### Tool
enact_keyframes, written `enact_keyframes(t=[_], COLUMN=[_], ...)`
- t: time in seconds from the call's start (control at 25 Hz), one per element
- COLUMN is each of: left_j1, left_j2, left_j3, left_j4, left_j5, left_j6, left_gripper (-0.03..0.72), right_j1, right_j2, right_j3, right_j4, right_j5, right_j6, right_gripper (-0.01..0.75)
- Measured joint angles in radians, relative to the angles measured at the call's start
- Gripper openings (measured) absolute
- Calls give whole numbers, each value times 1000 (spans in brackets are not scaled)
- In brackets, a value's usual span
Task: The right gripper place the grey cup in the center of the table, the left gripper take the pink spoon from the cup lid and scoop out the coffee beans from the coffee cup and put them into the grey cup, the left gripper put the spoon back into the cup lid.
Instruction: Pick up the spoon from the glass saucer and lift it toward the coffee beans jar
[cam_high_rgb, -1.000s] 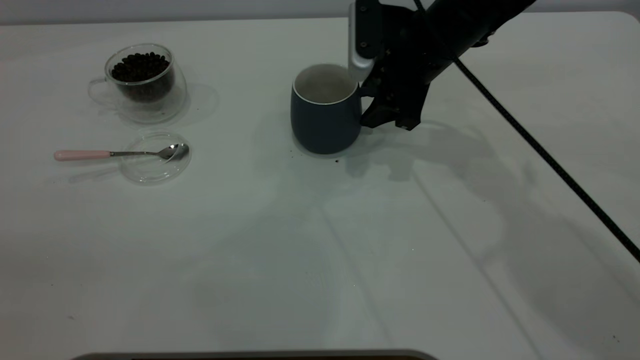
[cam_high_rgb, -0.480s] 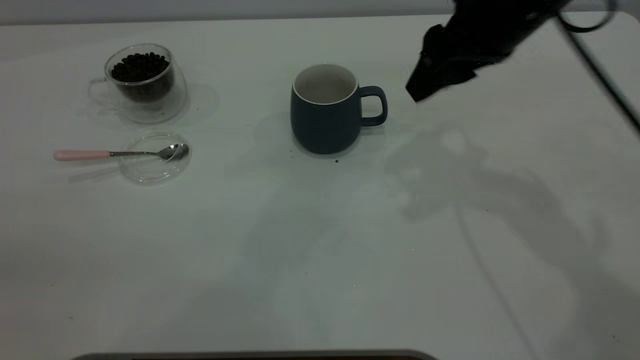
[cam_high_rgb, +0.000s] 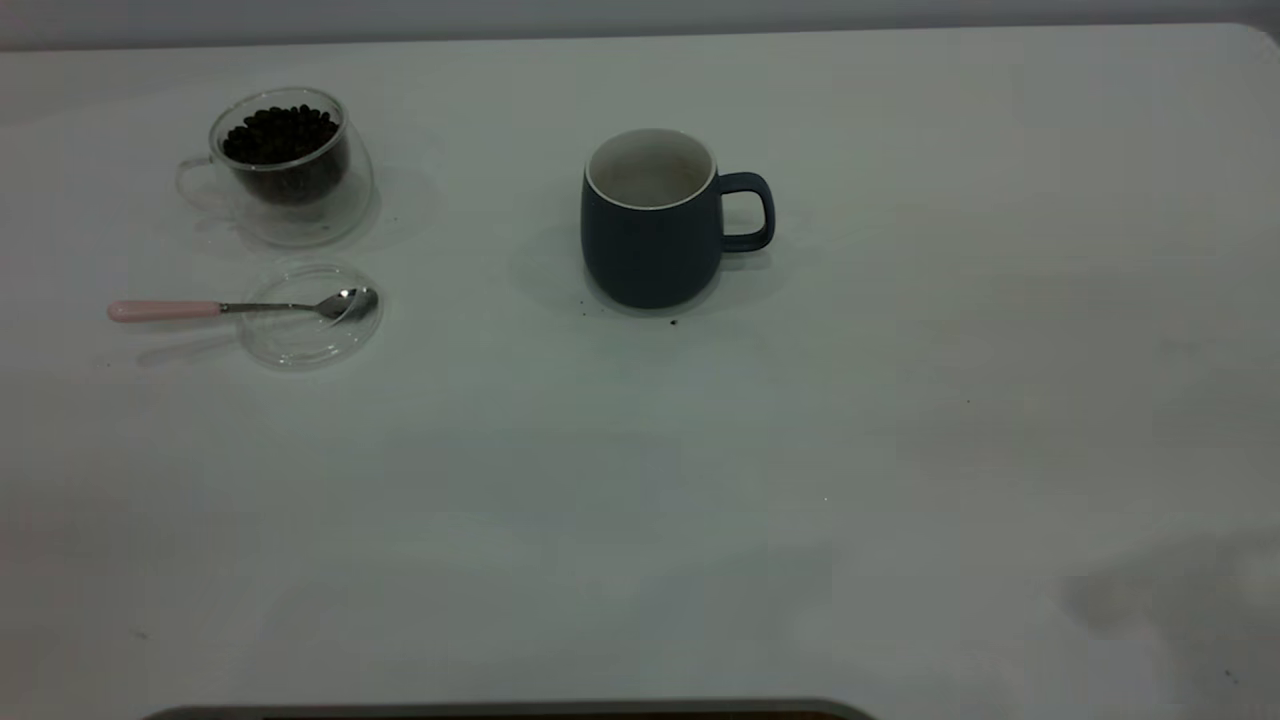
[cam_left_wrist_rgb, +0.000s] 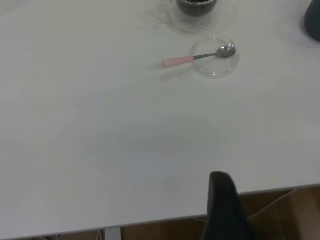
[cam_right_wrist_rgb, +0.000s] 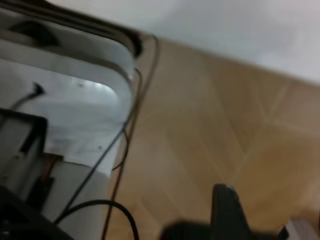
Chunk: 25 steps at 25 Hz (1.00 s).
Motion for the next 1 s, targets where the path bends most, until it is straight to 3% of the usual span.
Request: enact_keyframes(t=[0.32,0.68,1.0], left_j1=[0,0,0], left_j2=[0,0,0], left_j3=[0,0,0], left_j4=[0,0,0], left_j5=[0,0,0], left_j6=[0,0,0], left_gripper=[519,519,519], right_j1=[-26,-235,-251], right_j2=[-375,-851,-1173], right_j3=[72,92,92], right_j4=[-18,-100,-100], right_j5=[65,77,98], right_j6=[23,28,30], right_gripper=[465,465,465])
